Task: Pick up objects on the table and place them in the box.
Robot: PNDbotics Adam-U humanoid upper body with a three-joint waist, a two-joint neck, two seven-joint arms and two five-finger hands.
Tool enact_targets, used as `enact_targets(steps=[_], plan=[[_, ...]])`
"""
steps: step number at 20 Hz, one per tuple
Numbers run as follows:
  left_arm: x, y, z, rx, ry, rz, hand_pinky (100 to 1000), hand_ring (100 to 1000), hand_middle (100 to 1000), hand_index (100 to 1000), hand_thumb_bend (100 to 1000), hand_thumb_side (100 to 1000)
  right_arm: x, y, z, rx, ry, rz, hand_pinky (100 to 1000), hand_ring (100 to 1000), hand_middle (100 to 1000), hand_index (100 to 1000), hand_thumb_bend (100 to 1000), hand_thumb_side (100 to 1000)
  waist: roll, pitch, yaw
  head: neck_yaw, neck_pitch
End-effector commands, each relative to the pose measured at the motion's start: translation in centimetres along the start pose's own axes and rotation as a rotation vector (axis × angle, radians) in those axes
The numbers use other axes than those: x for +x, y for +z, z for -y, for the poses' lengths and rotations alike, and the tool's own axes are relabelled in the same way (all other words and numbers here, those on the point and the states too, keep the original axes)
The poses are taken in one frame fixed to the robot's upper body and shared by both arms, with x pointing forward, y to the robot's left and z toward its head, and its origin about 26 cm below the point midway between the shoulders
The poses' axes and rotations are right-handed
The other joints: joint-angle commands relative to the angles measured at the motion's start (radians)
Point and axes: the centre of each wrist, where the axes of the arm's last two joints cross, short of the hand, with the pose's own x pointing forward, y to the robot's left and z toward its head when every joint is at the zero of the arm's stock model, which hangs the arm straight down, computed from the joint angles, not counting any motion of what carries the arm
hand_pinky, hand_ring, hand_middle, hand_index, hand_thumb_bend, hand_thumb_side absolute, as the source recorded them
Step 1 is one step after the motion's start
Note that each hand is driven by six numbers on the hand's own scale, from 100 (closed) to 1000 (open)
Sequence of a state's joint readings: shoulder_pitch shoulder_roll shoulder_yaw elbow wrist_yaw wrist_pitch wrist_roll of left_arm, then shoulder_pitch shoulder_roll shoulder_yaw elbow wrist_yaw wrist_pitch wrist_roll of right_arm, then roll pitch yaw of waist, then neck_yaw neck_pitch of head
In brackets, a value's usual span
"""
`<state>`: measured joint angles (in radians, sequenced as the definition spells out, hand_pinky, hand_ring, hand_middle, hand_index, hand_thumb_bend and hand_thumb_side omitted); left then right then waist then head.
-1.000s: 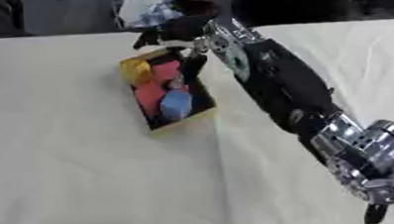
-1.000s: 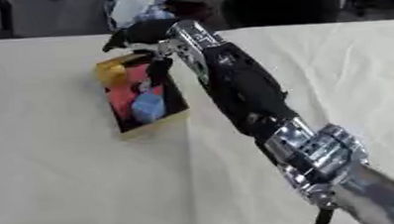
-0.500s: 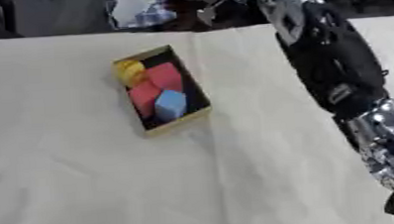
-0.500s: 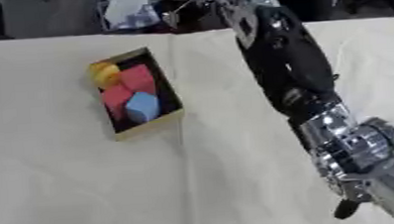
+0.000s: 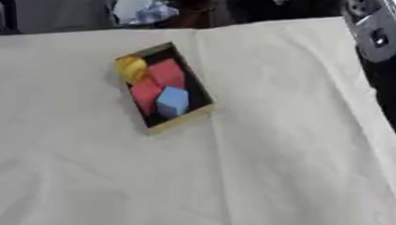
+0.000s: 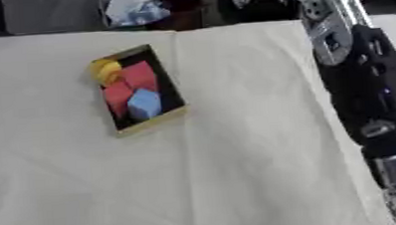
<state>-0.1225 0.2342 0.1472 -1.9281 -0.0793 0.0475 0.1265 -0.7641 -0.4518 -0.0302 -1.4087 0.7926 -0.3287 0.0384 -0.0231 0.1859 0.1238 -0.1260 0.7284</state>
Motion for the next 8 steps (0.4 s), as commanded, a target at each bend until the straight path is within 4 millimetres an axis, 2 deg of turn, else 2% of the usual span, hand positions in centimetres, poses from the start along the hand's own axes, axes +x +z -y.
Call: enact_targets(steps=[1,8], plan=[[0.1,-0.1,-0.4,0.027,-0.001,0.005,678,568,594,704,446,529,0.9,0.8,1.6,-0.141,-0.046,-0.025,818,811,837,895,100,289,0.002,-0.01,-0.006,0.016,0.001],[-0.4,0.0,-0.4,0.062,0.019,-0.015,688,582,607,703,450,534,3.3,5.2,-1.6,-0.293,-0.259,-0.193,807,794,820,875,100,375,0.008,-0.011,-0.029,0.052,0.004]])
